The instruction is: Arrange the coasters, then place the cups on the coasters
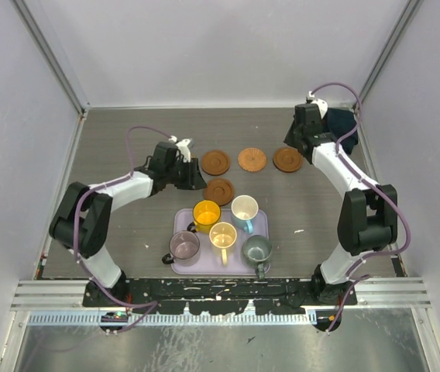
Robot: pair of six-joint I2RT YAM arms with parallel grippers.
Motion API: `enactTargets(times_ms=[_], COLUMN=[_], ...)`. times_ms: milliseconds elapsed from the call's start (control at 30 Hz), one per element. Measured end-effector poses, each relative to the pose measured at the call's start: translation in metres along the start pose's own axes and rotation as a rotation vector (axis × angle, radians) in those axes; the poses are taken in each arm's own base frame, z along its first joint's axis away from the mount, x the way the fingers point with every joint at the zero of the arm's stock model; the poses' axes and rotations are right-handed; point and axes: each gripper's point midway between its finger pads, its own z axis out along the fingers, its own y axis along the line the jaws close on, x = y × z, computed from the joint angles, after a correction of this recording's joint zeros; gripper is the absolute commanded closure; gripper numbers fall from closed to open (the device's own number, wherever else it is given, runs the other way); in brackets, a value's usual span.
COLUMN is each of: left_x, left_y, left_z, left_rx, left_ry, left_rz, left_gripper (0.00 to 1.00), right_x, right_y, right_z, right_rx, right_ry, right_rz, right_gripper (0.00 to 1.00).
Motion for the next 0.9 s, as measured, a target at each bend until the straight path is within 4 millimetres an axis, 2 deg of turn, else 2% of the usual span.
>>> enactTargets(times_ms=[100,300,500,667,900], left_x=[0.004,-0.005,-0.003,0.004,0.017], left_y=[-0.014,-0.041,-0.054,-0.060,-0.051], left_z=[0.014,0.040,0.059,0.069,0.077], left_rx=[0.042,0.138,0.181,0.186,0.134], left_ry=[0.027,0.030,0.055,0.084,0.140], left_rz=[0.019,0.030,0.019,0.025,0.016], left_gripper=[0.72,0.85,1.00,1.00,1.00], right_x=[0.005,0.016,0.004,-0.008,-0.005], right_y=[-0.005,-0.014,-0.015,-0.013,-0.014], right_z=[-0.009,-0.023,-0.045,-0.056,-0.055], right_rx=[-0.001,0.002,-0.017,-0.033,-0.032], right_ry=[-0.002,0.004,-0.045,-0.085,-0.080], right_rz=[0.001,0.000,0.014,0.025,0.026], right_gripper=[0.72,0.72,0.72,0.72,0.72])
